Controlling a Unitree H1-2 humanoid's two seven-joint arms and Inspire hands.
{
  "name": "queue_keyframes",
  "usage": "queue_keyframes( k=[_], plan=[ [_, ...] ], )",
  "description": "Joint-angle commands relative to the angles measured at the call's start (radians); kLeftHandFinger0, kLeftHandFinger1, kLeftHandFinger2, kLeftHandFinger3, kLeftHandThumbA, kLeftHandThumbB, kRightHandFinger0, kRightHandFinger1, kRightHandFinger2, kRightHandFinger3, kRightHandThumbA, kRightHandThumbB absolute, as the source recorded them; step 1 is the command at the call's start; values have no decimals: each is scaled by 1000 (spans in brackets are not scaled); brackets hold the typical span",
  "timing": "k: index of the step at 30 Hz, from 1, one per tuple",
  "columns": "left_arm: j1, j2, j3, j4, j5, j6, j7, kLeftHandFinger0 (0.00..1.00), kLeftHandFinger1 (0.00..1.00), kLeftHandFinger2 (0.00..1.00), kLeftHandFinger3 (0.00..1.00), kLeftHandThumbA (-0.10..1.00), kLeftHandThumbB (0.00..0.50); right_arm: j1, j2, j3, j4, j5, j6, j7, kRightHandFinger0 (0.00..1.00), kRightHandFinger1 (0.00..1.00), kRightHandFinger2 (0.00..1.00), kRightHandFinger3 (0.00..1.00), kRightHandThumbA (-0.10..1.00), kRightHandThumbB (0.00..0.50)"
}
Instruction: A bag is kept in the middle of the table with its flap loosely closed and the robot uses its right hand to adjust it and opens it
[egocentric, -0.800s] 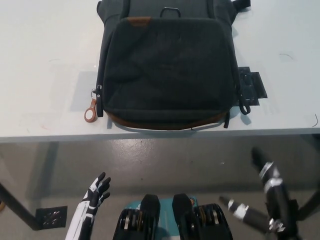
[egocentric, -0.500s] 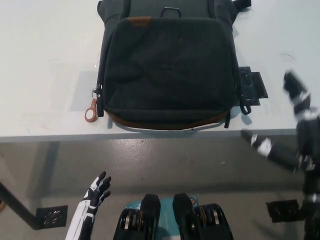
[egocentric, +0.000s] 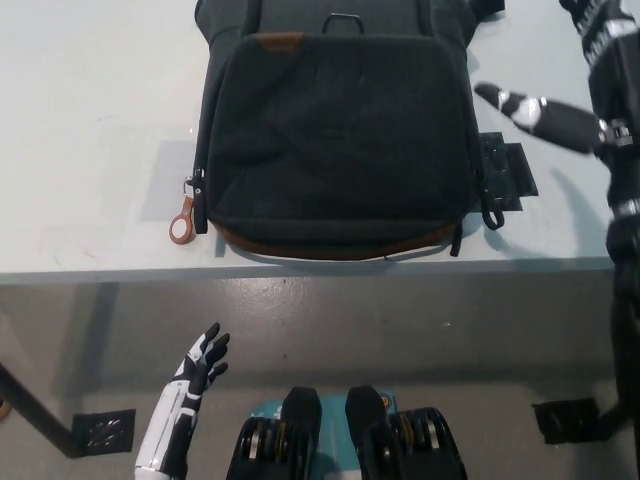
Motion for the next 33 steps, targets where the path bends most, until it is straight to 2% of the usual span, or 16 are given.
queue_keyframes(
  k=[1,2,4,5,7,10,12,14,17,20,24,31,32,33],
  plan=[
    [-17,-2,-7,-4,9,-18,-4,1000,1000,1000,1000,1000,132,-118,-8,6,80,26,76,29,1000,1000,1000,1000,1000,298],
    [-17,-2,-7,-5,10,-17,-4,1000,1000,1000,1000,1000,133,-130,-6,7,98,41,81,43,1000,1000,1000,1000,1000,284],
    [-16,0,-8,-4,11,-15,-5,1000,1000,1000,1000,1000,137,-155,6,3,137,92,96,75,1000,1000,1000,1000,1000,196],
    [-16,1,-9,-3,14,-19,-4,1000,1000,1000,1000,1000,136,-172,16,-5,167,127,106,94,1000,1000,1000,1000,1000,198],
    [-13,0,-11,0,20,-22,-1,1000,1000,1000,1000,1000,139,-198,21,5,220,131,101,112,1000,1000,1000,1000,1000,252],
    [-6,-1,-14,0,28,-19,3,1000,1000,1000,1000,1000,148,-221,32,11,301,144,88,137,1000,1000,1000,1000,1000,271],
    [-2,-1,-16,-1,26,-19,3,1000,1000,1000,1000,1000,154,-226,40,5,343,155,77,141,1000,1000,1000,1000,1000,260],
    [4,-1,-18,-7,28,-15,1,1000,1000,1000,1000,1000,151,-240,53,-18,409,191,79,154,1000,1000,1000,1000,1000,303],
    [6,-2,-20,-4,25,-18,0,1000,1000,1000,1000,1000,149,-266,61,-39,517,224,54,184,1000,1000,1000,1000,1000,298],
    [4,-1,-22,1,24,-23,-2,1000,1000,1000,1000,1000,145,-283,62,-53,594,239,48,199,1000,1000,1000,1000,1000,329],
    [7,2,-23,-1,25,-24,-3,1000,1000,1000,1000,1000,134,-294,66,-60,681,247,16,221,1000,1000,1000,1000,1000,291],
    [10,8,-25,-3,16,-32,-11,1000,1000,1000,1000,1000,127,-304,64,-72,798,274,43,256,1000,1000,1000,1000,1000,326],
    [10,10,-26,-5,19,-30,-12,1000,1000,1000,1000,1000,127,-303,60,-82,808,292,60,270,1000,1000,1000,1000,988,346],
    [10,11,-27,-5,15,-32,-15,1000,1000,1000,1000,1000,128,-300,55,-78,806,293,63,282,1000,1000,1000,1000,953,339]
  ],
)
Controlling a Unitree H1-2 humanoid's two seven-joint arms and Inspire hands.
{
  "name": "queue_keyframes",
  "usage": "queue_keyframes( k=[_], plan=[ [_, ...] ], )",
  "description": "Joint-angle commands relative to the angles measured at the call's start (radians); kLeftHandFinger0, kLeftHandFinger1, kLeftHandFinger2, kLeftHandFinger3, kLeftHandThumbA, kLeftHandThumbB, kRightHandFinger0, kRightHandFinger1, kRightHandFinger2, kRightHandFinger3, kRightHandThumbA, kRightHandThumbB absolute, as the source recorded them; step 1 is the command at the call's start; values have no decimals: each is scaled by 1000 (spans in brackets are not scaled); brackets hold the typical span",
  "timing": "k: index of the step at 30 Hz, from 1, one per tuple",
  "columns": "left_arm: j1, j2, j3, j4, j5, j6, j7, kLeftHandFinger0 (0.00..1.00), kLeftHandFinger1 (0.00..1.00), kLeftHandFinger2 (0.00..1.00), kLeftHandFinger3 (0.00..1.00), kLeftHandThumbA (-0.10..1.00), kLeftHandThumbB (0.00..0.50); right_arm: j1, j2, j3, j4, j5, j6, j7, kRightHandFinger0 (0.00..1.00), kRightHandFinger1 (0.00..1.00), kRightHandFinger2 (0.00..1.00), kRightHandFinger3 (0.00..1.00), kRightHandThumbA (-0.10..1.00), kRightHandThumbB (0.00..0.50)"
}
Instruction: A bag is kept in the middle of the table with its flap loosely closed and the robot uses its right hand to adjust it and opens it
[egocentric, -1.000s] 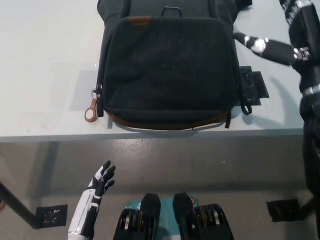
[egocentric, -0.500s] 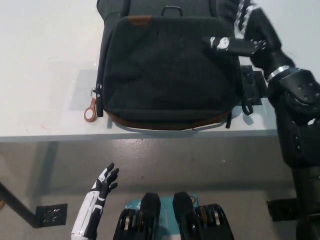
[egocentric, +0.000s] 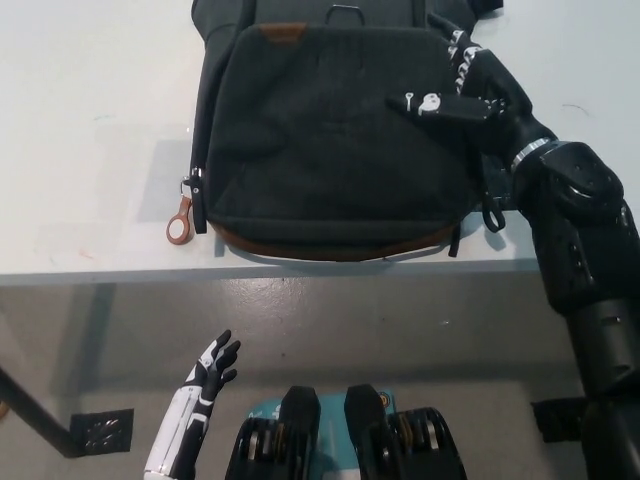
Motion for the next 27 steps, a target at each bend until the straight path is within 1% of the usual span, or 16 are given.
queue_keyframes(
  k=[1,2,3,4,5,6,7,8,9,10,11,13,19,21,25,27],
  plan=[
    [4,9,-3,-19,-5,-29,-15,1000,1000,1000,1000,1000,120,-39,-14,-14,37,54,30,73,917,930,951,1000,846,354],
    [5,10,-4,-22,-5,-24,-17,1000,1000,1000,1000,1000,118,-40,-16,-18,42,62,38,82,785,850,913,963,807,359],
    [-1,13,-3,-24,-12,-12,-23,1000,1000,1000,1000,1000,125,-56,-7,-63,69,116,82,81,416,511,590,650,503,354],
    [-2,12,-3,-25,-9,-6,-22,1000,1000,1000,1000,1000,125,-58,-6,-59,74,101,55,71,180,291,411,496,294,332],
    [-2,11,-2,-27,-8,-6,-21,1000,1000,1000,1000,1000,116,-55,-5,-45,59,71,34,48,7,97,272,268,14,308],
    [-3,10,-2,-27,-12,-3,-24,1000,1000,1000,1000,1000,114,-50,0,-40,29,62,33,35,0,59,344,203,-95,276],
    [-5,11,-2,-25,-8,-3,-24,1000,1000,1000,1000,1000,119,-47,2,-40,13,62,39,30,0,90,425,237,-99,250],
    [-7,11,-2,-24,-3,-5,-23,1000,1000,1000,1000,1000,125,-45,3,-41,1,63,43,26,0,175,590,447,-100,201],
    [-8,13,-3,-22,5,-9,-21,1000,1000,1000,1000,1000,120,-42,6,-40,-14,60,46,19,0,213,656,590,-100,176],
    [-9,14,-3,-21,8,-13,-20,1000,1000,1000,1000,1000,119,-41,7,-39,-22,57,47,14,0,229,665,633,-100,164],
    [-12,14,-2,-22,3,-12,-23,1000,1000,1000,1000,1000,113,-37,12,-44,-56,65,70,4,0,254,687,733,-100,132],
    [-15,15,-2,-19,0,-8,-25,1000,1000,1000,1000,1000,123,-37,13,-50,-71,72,83,2,0,266,677,796,-100,128],
    [-21,19,-5,-17,8,-10,-25,1000,1000,1000,1000,1000,112,-40,26,-98,-82,100,90,-24,0,262,641,742,-100,122],
    [-25,21,-6,-13,5,-12,-28,1000,1000,1000,1000,1000,112,-35,21,-104,-84,95,80,-24,0,257,638,725,-100,92],
    [-32,24,-6,-11,16,-15,-22,1000,1000,1000,1000,1000,109,-7,22,-110,-144,82,83,-47,0,270,636,711,-100,109],
    [-39,26,-5,-10,11,-11,-26,1000,1000,1000,1000,1000,109,33,24,-89,-237,42,67,-73,0,309,679,747,-100,123]
  ],
)
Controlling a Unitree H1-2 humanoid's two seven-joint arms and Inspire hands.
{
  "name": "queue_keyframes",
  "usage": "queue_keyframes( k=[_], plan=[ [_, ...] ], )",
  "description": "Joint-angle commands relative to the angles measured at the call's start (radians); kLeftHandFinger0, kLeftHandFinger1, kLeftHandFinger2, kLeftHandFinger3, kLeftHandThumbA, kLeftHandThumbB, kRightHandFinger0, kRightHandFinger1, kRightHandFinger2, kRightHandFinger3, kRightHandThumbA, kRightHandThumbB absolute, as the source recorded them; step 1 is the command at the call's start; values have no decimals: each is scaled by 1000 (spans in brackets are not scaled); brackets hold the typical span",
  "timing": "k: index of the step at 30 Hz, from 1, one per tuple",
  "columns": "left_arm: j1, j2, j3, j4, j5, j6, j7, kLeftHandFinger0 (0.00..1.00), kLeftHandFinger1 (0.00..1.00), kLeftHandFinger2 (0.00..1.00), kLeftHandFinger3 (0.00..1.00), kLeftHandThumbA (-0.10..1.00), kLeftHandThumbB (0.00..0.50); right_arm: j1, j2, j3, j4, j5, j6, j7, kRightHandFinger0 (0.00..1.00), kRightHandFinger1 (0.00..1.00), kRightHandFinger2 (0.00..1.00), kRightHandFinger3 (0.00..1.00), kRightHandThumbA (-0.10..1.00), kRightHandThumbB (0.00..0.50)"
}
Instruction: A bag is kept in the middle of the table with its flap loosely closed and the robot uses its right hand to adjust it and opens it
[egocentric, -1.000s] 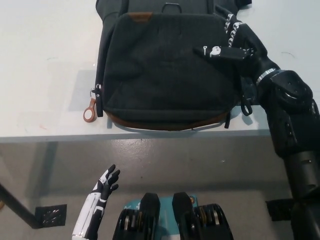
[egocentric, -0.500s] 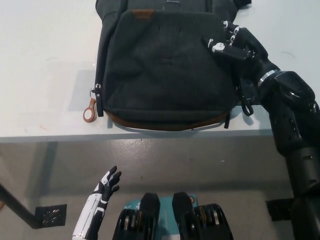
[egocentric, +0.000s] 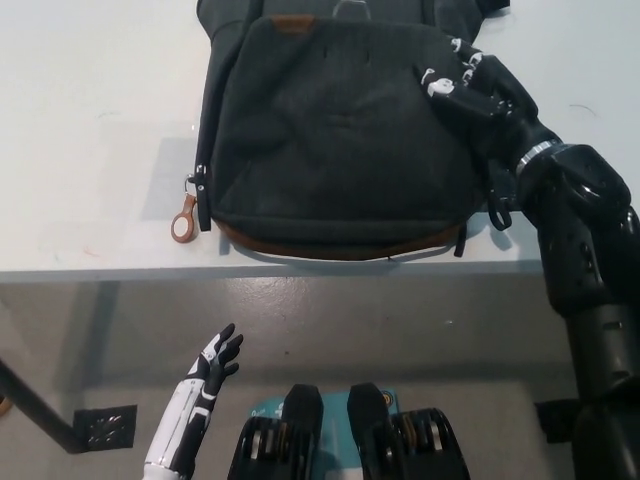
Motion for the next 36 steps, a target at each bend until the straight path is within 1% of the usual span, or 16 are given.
queue_keyframes(
  k=[1,4,6,8,16,17,20,23,25,26,28,29,32,34,35,36],
  plan=[
    [-17,10,-2,-12,4,-13,-12,1000,1000,1000,1000,1000,110,9,-2,-4,-163,-21,-12,-75,0,302,679,750,-100,130],
    [-20,9,-1,-16,-2,1,-15,1000,1000,1000,1000,1000,117,69,25,22,-322,-47,-25,-91,0,292,655,698,-100,121],
    [-22,7,-1,-9,-1,-7,-12,1000,1000,1000,1000,1000,114,102,30,50,-397,-91,-64,-101,0,307,646,685,-100,129],
    [-20,5,-1,-9,-5,-2,-13,1000,1000,1000,1000,1000,116,140,37,76,-489,-115,-76,-101,9,340,652,680,-100,117],
    [-28,13,-3,-7,-4,-16,-18,1000,1000,1000,1000,1000,99,253,40,117,-718,-93,-28,-70,0,259,484,566,-100,144],
    [-30,14,-2,-11,-8,-6,-20,1000,1000,1000,1000,1000,104,274,32,126,-742,-91,-49,-54,0,242,455,555,-100,126],
    [-35,16,-2,-11,-7,-3,-22,1000,1000,1000,1000,1000,107,316,24,138,-793,-83,-58,-40,0,218,406,525,-100,132],
    [-40,16,0,-10,-10,-2,-23,1000,1000,1000,1000,1000,107,365,7,156,-839,-113,-68,-38,1,232,396,531,-100,138],
    [-50,15,5,-3,-7,-7,-19,1000,1000,1000,1000,1000,113,404,-4,168,-855,-109,-83,-24,5,244,405,536,-100,142],
    [-50,15,6,-3,-8,-7,-19,1000,1000,1000,1000,1000,112,424,-21,186,-862,-131,-87,-14,4,270,449,576,-100,128],
    [-46,14,9,-16,-20,7,-23,1000,1000,1000,1000,1000,109,482,-65,237,-863,-189,-100,5,95,437,667,712,-100,135],
    [-48,15,10,-17,-21,10,-24,1000,1000,1000,1000,1000,126,494,-72,245,-858,-191,-105,7,128,494,730,750,-100,138],
    [-60,14,19,-8,-26,3,-20,1000,1000,1000,1000,1000,137,550,-95,276,-830,-201,-144,8,147,528,765,753,-100,141],
    [-67,15,26,-2,-37,-5,-21,1000,1000,1000,1000,1000,123,584,-103,289,-812,-194,-153,13,175,551,788,761,-100,130],
    [-69,16,29,-1,-40,-8,-22,1000,1000,1000,1000,1000,134,598,-105,295,-805,-197,-160,11,188,562,798,777,-100,128],
    [-72,17,32,3,-47,-17,-23,1000,1000,1000,1000,1000,127,619,-108,303,-794,-207,-176,10,192,569,806,786,-100,131]
  ],
)
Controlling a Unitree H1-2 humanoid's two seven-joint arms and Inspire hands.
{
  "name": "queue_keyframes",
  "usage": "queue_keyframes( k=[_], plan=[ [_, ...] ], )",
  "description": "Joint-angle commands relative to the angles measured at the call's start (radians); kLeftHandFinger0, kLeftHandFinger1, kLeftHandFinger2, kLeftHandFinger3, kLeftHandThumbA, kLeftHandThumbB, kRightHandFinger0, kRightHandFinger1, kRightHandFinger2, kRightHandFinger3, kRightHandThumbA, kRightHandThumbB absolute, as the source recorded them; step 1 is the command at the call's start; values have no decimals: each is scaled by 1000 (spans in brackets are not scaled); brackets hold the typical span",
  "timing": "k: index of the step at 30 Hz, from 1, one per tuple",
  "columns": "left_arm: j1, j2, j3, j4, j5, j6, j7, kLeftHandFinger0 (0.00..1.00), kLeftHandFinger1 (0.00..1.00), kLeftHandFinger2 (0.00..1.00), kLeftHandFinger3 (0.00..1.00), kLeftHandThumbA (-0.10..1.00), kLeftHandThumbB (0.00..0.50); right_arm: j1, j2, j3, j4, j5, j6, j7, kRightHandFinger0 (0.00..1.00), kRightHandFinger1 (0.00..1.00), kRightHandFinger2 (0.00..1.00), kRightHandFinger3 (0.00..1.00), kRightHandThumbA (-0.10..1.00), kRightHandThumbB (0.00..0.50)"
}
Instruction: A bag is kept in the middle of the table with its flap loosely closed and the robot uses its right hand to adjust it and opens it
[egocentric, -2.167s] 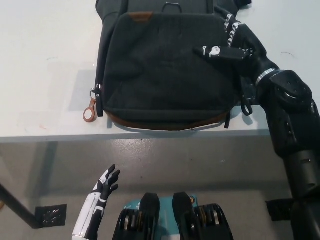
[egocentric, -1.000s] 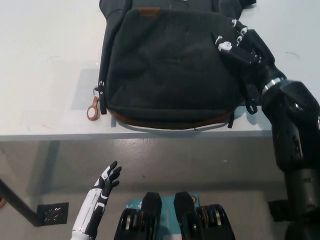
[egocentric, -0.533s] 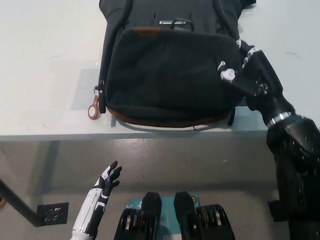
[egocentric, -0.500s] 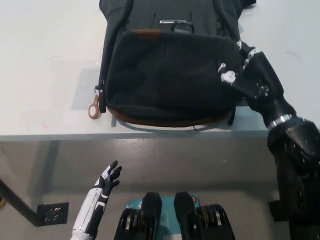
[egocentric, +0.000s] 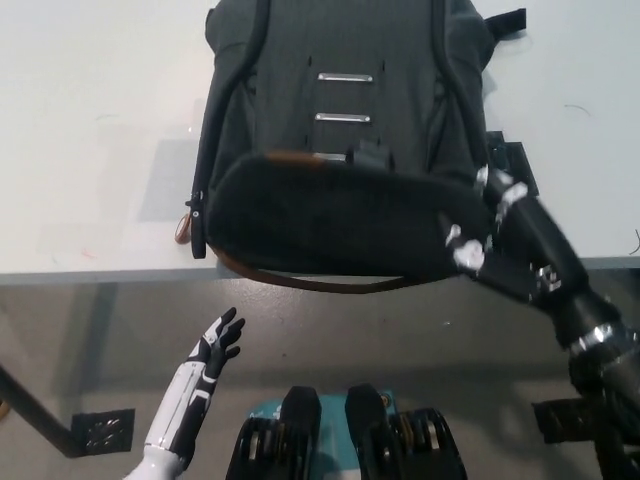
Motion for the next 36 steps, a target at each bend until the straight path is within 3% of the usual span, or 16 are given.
queue_keyframes(
  k=[1,3,4,6,8,10,14,15,18,22,28,29,31,32,33,36],
  plan=[
    [-30,12,22,-1,-41,-28,-11,1000,1000,1000,1000,1000,119,48,-14,24,18,-29,-88,23,210,592,845,828,-100,152],
    [-34,12,26,-4,-48,-26,-15,1000,1000,1000,1000,1000,116,67,-10,23,31,-15,-80,23,313,661,860,820,-100,166],
    [-37,13,30,-6,-50,-25,-14,1000,1000,1000,1000,1000,125,90,-17,28,46,-11,-79,33,518,801,925,940,-64,161],
    [-40,15,34,-7,-49,-28,-14,1000,1000,1000,1000,1000,133,114,-36,43,72,-28,-115,51,817,914,964,995,122,241],
    [-41,13,41,-11,-52,-22,-12,1000,1000,1000,1000,1000,134,137,-66,71,88,-90,-150,51,871,945,1000,1000,270,273],
    [-43,10,47,-20,-52,-12,-10,1000,1000,1000,1000,1000,140,162,-100,105,98,-172,-187,40,1000,1000,1000,1000,459,318],
    [-43,16,59,-35,-75,5,-19,1000,1000,1000,1000,1000,130,194,-152,156,104,-250,-208,40,1000,1000,1000,1000,621,349],
    [-44,16,67,-42,-91,8,-20,1000,1000,1000,1000,1000,103,198,-164,165,109,-252,-219,46,1000,1000,1000,1000,654,357],
    [-44,21,82,-65,-126,23,-26,1000,1000,1000,1000,1000,77,216,-196,181,101,-246,-206,65,1000,1000,1000,1000,658,371],
    [-54,30,102,-64,-114,26,-19,1000,1000,1000,1000,1000,118,241,-229,195,104,-259,-243,77,1000,1000,1000,1000,681,409],
    [-75,20,143,-71,-153,35,-5,1000,1000,1000,1000,1000,143,288,-307,221,58,-197,-184,171,1000,1000,1000,1000,723,366],
    [-80,20,152,-69,-166,29,-7,1000,1000,1000,1000,1000,146,297,-329,222,51,-185,-185,192,1000,1000,1000,1000,803,309],
    [-84,19,158,-67,-169,28,-8,1000,1000,1000,1000,1000,150,299,-340,222,45,-188,-181,198,1000,1000,1000,1000,890,272],
    [-85,19,165,-68,-166,32,-5,1000,1000,1000,1000,1000,169,310,-352,210,41,-199,-181,189,1000,1000,1000,1000,1000,228],
    [-85,19,166,-67,-162,31,-3,1000,1000,1000,1000,1000,184,317,-350,199,39,-193,-174,181,1000,1000,1000,1000,1000,241],
    [-88,18,168,-72,-164,42,-3,1000,1000,1000,1000,1000,193,350,-320,119,44,-115,-187,124,1000,1000,1000,1000,1000,203]
  ],
)
